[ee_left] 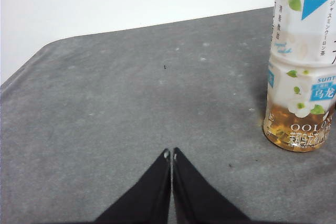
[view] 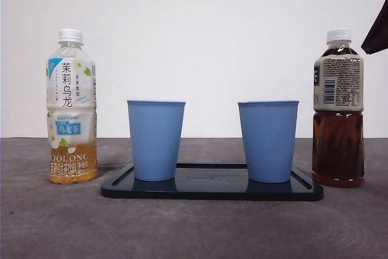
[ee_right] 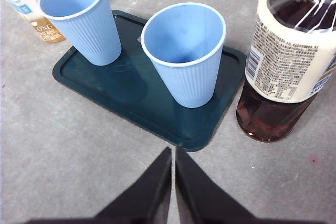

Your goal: Pour the drink into the cup

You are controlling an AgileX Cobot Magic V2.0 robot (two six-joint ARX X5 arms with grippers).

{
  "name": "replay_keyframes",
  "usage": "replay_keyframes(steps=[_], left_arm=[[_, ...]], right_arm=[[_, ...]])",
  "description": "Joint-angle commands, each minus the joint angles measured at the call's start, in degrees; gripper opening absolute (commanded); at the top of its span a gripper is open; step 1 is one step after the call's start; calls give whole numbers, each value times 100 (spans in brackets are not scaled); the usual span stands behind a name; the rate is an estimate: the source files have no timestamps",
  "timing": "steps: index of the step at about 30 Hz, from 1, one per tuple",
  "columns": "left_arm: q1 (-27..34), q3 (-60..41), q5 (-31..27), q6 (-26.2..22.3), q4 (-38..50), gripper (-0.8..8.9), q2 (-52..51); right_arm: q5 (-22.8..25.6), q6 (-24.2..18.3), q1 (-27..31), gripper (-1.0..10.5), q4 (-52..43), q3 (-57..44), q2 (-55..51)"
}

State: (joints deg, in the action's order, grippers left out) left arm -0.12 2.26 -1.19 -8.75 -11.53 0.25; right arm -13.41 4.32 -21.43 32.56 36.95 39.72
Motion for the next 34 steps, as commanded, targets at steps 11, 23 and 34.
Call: replay_keyframes(steps=[11,23,34], left_arm=[[15,-105,-2,-63,-48,7,-7],[15,-105,-2,-66,-48,7,-7],[15,-105,-2,-66,-46,7,-7]], right_arm=[[39,-592,1681,7,-1399,-850,-2216],[931,-688,2396,7,-3069,-2815,-3563],[1088,-654,2396,7,-3084,-3563,-3954]])
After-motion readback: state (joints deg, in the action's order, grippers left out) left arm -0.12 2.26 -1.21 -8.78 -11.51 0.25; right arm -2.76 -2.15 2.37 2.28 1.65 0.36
